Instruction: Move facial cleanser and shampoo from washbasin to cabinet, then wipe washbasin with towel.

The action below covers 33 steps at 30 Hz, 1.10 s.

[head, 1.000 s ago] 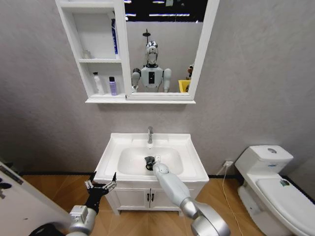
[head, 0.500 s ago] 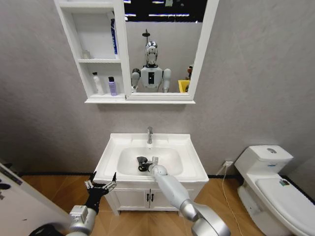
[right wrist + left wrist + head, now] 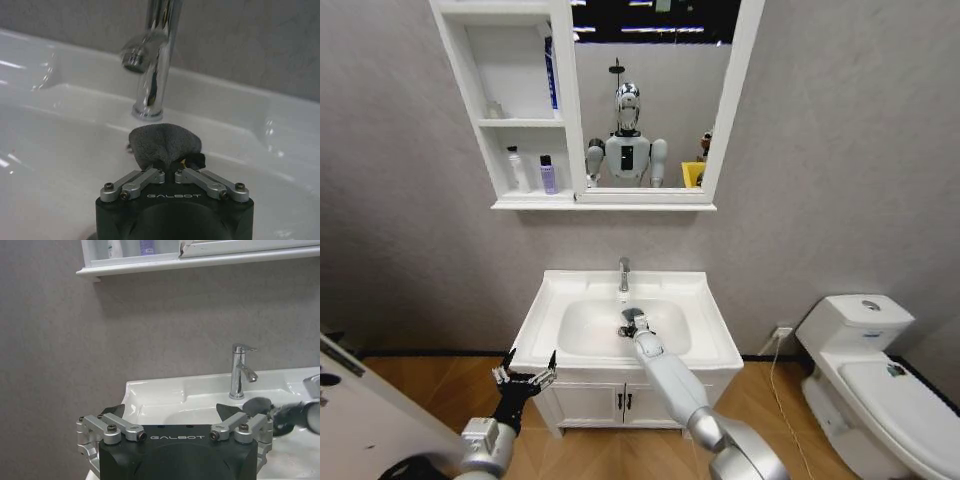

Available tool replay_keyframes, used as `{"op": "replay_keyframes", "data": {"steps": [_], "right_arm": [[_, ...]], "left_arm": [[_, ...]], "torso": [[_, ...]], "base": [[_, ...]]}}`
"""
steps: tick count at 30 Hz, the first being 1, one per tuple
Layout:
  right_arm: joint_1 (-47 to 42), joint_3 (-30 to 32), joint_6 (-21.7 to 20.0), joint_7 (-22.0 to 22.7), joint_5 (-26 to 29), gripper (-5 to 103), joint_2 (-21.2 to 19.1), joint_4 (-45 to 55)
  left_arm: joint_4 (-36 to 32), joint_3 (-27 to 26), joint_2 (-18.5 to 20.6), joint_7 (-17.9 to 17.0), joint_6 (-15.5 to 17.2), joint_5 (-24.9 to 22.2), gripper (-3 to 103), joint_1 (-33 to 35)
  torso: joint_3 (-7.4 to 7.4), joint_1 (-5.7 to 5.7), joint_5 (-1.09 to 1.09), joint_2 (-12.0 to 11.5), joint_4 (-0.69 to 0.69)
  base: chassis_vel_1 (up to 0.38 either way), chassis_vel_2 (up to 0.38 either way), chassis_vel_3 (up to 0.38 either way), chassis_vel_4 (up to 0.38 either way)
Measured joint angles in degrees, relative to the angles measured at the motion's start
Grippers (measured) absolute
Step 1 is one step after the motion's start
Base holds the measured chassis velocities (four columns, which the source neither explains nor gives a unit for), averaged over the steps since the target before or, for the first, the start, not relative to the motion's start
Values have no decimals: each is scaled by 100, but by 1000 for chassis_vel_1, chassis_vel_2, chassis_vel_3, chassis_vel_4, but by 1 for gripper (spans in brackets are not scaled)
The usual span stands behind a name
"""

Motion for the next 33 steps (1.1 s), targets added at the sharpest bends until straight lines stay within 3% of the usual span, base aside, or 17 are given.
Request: {"op": "replay_keyframes", "data": {"steps": [3, 7, 13, 15, 22, 25, 28, 30, 33], "right_arm": [[-201, 92, 110, 149, -189, 4, -589, 1001], [-320, 298, 65, 152, 46, 4, -987, 1410], [-447, 692, 121, -20, 553, 4, -1288, 1484], [-492, 824, 104, -90, 1208, 4, -1452, 1428], [-508, 988, 394, -348, 1727, 1, -1566, 1032], [-433, 1019, 708, -557, 1805, 15, -1580, 634], [-408, 1026, 809, -632, 1825, 20, -1587, 536], [-396, 1027, 935, -710, 1916, 36, -1634, 491], [-404, 1026, 1035, -759, 1943, 42, -1678, 528]], "left_arm": [[0, -1, 0, 0, 0, 0, 100, 0], [0, -1, 0, 0, 0, 0, 100, 0], [0, 0, 0, 0, 0, 0, 100, 0], [0, 0, 0, 0, 0, 0, 100, 0], [0, 0, 0, 0, 0, 0, 100, 0], [0, 0, 0, 0, 0, 0, 100, 0], [0, 0, 0, 0, 0, 0, 100, 0], [0, 0, 0, 0, 0, 0, 100, 0], [0, 0, 0, 0, 0, 0, 100, 0]], "torso": [[0, 0, -1, 0, -4], [0, 0, 1, 0, -3], [0, 0, -1, 0, -4], [0, 0, 0, 1, -2], [0, 0, -1, 1, -3], [0, 0, 0, 1, -2], [0, 0, -1, 1, -2], [0, 0, -1, 1, -2], [0, 0, -1, 1, -2]], "base": [[0, 0, 0, 0], [0, 0, 0, 0], [0, 0, 0, 0], [0, 0, 0, 0], [0, 0, 0, 0], [0, 0, 0, 0], [0, 0, 0, 0], [0, 0, 0, 0], [0, 0, 0, 0]]}}
